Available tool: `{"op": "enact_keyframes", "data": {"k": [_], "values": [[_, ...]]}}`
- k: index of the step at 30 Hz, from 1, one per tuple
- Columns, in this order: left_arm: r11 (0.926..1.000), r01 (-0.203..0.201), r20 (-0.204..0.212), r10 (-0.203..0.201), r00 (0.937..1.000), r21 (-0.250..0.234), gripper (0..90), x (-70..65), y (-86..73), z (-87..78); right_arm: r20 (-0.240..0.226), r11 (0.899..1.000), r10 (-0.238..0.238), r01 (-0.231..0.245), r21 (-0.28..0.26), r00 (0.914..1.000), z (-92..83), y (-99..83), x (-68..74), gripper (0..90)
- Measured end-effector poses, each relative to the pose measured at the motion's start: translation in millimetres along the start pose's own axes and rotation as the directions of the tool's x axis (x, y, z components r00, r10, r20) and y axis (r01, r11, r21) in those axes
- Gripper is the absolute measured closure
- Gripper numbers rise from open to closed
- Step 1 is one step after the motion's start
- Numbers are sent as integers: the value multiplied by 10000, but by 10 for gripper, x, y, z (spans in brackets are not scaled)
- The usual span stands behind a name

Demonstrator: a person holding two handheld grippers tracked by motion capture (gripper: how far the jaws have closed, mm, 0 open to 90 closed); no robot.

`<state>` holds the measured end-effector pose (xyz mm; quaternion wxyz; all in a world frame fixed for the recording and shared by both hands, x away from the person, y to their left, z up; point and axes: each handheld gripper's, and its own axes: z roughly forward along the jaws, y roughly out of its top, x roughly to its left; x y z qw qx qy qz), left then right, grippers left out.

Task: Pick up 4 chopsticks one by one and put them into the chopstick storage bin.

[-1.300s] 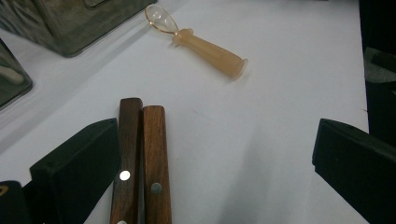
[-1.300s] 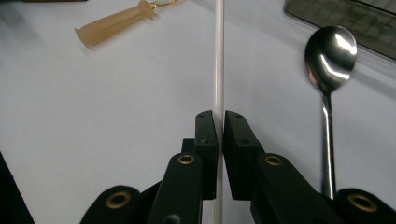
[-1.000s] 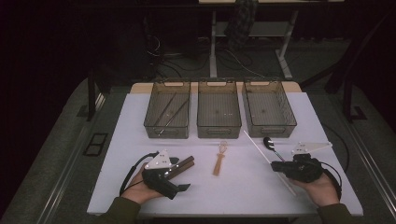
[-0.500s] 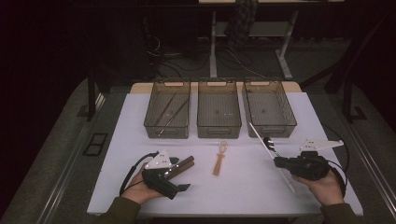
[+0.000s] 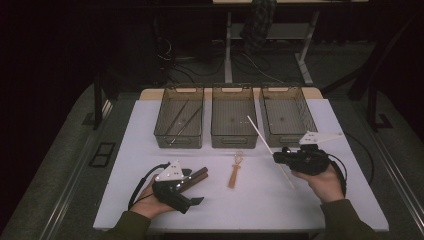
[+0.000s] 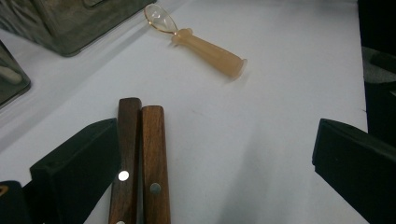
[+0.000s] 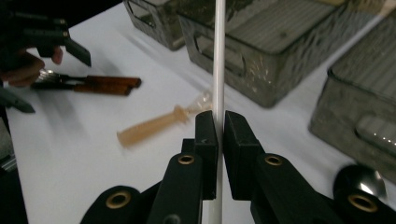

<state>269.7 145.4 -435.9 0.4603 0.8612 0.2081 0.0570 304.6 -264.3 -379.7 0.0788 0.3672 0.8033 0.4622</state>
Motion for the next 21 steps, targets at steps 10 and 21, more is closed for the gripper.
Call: {"op": "enact_keyframes", "data": {"k": [10, 21], "values": [[10000, -4, 46, 4, 10000, -8, 0, 5, 1, 1, -47, 9990, -377, 376, -244, 9993, 419, 433, 136, 840], [10000, 46, 74, -46, 10000, -79, 0, 0, 4, -3, -319, 9961, -753, 737, -490, 9967, 903, 985, 306, 840]]}}
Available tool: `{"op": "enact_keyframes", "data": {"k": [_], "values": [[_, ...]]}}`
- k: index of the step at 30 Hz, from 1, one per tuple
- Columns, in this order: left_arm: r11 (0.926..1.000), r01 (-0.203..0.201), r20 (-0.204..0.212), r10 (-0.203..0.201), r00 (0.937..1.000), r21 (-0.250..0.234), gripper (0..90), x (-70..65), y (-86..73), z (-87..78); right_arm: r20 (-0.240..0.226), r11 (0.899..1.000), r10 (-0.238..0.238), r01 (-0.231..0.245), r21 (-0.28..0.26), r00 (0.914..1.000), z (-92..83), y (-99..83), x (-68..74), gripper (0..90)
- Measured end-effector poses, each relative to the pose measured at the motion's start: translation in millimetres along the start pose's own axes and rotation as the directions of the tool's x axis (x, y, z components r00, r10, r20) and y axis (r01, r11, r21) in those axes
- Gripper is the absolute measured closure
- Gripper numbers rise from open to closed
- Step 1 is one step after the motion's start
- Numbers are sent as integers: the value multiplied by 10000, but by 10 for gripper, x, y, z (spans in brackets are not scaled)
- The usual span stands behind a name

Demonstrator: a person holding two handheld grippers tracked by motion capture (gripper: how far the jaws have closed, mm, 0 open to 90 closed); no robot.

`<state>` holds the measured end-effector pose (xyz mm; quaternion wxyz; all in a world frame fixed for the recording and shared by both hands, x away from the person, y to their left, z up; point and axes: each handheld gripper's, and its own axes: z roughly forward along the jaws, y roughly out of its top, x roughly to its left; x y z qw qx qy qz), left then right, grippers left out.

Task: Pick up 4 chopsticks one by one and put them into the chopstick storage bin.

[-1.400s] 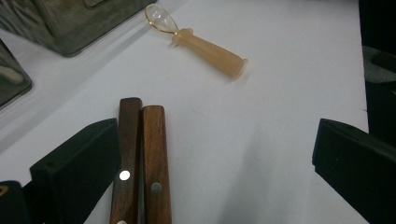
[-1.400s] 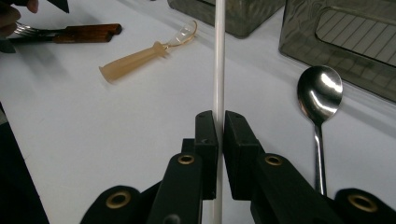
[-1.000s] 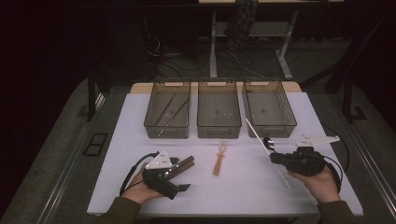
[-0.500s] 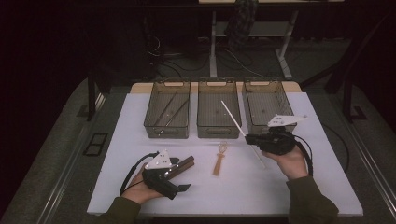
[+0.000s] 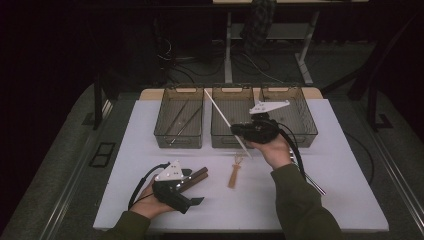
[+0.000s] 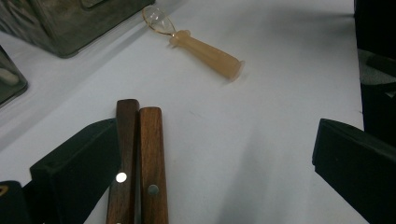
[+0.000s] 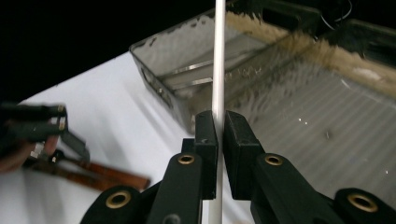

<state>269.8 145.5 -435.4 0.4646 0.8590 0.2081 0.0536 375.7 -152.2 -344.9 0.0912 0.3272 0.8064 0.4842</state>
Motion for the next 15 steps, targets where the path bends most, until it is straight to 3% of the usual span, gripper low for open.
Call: {"op": "enact_keyframes", "data": {"k": [7, 15], "values": [[10000, -41, 33, 40, 10000, 28, 0, -1, 2, 6, -178, 9997, -51, 47, -224, 9998, 326, 375, 70, 840], [9999, -108, 105, 108, 9999, 13, 0, -2, 7, 5, -250, 9999, -81, 79, -83, 9997, 831, 745, 168, 840]]}}
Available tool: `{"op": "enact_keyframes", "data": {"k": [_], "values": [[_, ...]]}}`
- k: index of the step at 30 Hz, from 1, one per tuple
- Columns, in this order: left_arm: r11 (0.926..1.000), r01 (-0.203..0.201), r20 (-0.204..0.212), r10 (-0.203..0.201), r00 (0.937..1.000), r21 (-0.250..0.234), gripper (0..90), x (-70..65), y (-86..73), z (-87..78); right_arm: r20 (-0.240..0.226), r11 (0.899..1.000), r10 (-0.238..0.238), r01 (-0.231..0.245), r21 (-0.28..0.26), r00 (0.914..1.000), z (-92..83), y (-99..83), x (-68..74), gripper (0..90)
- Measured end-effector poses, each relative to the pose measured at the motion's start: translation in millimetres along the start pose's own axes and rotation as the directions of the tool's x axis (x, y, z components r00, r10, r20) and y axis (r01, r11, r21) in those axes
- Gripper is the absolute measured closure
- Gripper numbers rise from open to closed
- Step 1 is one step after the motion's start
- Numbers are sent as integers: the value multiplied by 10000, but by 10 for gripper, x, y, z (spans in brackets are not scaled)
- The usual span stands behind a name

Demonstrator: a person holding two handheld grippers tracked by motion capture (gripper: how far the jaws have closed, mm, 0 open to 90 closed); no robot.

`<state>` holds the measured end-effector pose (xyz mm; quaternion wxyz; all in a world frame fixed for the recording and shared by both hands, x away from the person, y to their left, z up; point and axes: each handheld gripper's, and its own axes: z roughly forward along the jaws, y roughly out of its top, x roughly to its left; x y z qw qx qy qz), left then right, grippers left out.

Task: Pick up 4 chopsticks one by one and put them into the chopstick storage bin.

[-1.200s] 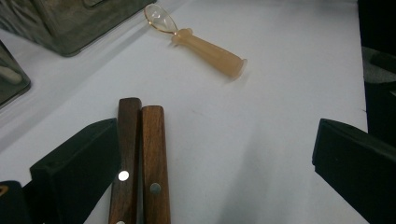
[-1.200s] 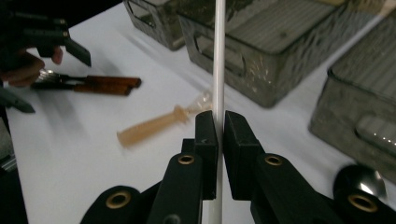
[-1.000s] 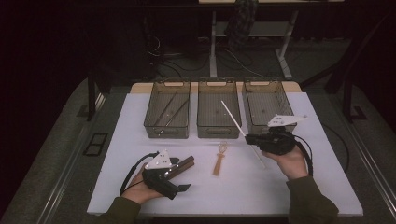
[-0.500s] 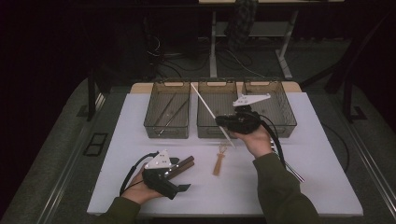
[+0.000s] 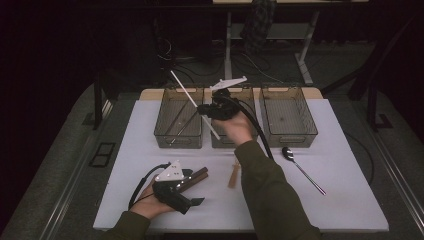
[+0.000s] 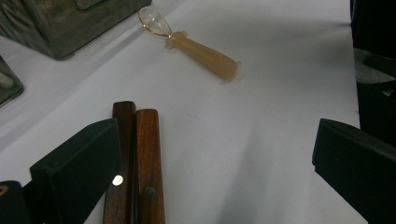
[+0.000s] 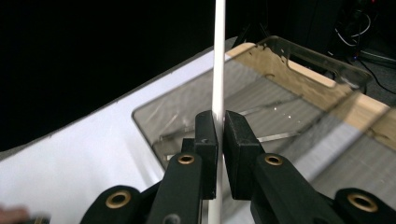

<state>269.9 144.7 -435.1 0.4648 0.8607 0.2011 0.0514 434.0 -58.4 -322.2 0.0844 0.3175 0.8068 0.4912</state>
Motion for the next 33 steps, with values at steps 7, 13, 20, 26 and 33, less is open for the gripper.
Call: {"op": "enact_keyframes", "data": {"k": [7, 13, 20, 26, 33], "values": [[10000, 39, -31, -40, 10000, -43, 0, 4, 3, -4, 160, 9998, 92, -95, 164, 9998, 377, 167, 33, 840], [10000, 2, 10, -2, 10000, -52, 0, 0, 5, -2, 137, 9996, 265, -266, 110, 9996, 617, 182, 35, 840], [10000, -39, 30, 39, 10000, -16, 0, 3, 4, -2, 318, 9991, 365, -371, 206, 9988, 815, 103, 32, 839], [10000, -22, 78, 22, 10000, 14, 0, -8, 4, 2, 502, 9956, 342, -384, 852, 9982, 980, -39, 49, 839], [10000, -45, 106, 44, 9999, 86, 0, -9, 3, 8, 869, 9844, 422, -563, 1668, 9953, 1070, -127, 27, 828]]}}
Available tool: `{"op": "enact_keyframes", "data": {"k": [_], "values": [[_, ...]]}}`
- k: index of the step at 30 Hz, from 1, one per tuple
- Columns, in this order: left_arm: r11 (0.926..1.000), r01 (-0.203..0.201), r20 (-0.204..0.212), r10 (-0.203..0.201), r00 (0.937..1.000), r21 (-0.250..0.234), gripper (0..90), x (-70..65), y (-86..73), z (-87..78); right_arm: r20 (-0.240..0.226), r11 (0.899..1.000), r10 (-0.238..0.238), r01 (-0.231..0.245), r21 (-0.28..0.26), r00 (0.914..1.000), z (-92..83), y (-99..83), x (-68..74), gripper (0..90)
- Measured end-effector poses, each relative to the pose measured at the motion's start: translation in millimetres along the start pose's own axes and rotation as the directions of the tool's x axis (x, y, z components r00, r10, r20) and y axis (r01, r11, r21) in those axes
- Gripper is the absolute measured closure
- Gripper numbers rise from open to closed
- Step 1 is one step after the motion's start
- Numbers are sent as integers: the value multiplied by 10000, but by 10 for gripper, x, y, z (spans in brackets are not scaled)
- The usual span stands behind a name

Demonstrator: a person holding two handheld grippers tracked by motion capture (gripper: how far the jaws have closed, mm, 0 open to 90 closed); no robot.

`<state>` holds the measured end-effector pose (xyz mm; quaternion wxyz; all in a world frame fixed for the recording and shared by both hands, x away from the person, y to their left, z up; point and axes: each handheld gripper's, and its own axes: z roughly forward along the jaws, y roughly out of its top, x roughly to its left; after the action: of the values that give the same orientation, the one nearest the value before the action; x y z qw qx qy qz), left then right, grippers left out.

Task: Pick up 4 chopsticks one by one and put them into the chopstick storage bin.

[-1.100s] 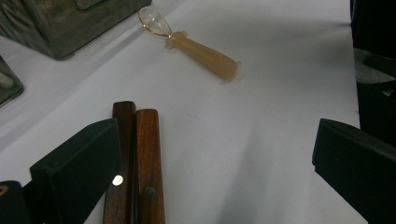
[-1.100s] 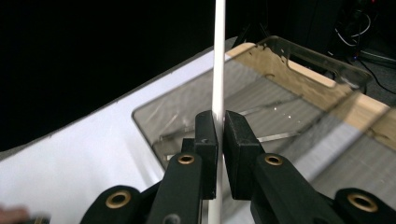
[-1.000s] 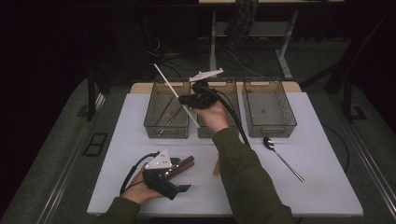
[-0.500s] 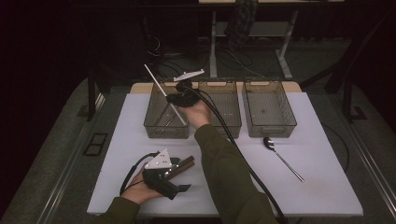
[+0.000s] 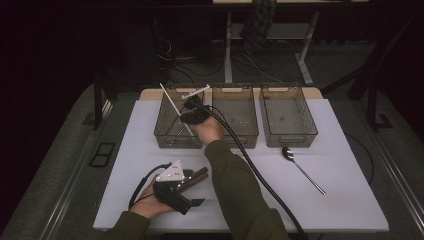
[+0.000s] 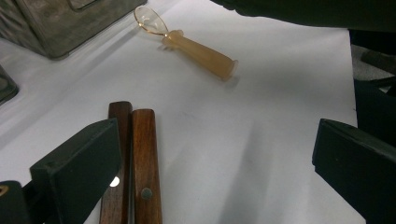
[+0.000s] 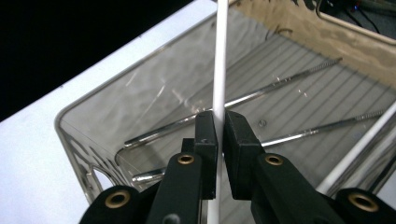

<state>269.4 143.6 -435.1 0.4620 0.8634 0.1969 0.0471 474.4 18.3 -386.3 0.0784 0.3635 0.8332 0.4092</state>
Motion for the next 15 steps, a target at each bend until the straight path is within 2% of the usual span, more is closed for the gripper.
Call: {"op": "enact_keyframes", "data": {"k": [4, 8, 11, 13, 15], "values": [[10000, 4, 5, -4, 10000, 0, 0, 0, -1, 0, -37, 9999, 43, -43, -91, 10000, -36, 23, 4, 710], [10000, 3, 2, -3, 10000, 4, 0, 0, -1, -1, 119, 9999, -81, 82, -89, 9999, -104, 27, -3, 597], [10000, -55, 4, 55, 10000, 46, 0, 3, -2, -2, -133, 9997, -84, 81, -223, 9999, -188, 17, -19, 497], [10000, -68, -5, 68, 10000, 58, 0, 2, -2, -4, -245, 9992, -161, 152, -379, 9996, -263, -5, -23, 455], [9999, -82, -9, 82, 10000, 65, 0, 2, -2, -5, -566, 9978, -235, 199, -629, 9981, -352, -39, -31, 428]]}}
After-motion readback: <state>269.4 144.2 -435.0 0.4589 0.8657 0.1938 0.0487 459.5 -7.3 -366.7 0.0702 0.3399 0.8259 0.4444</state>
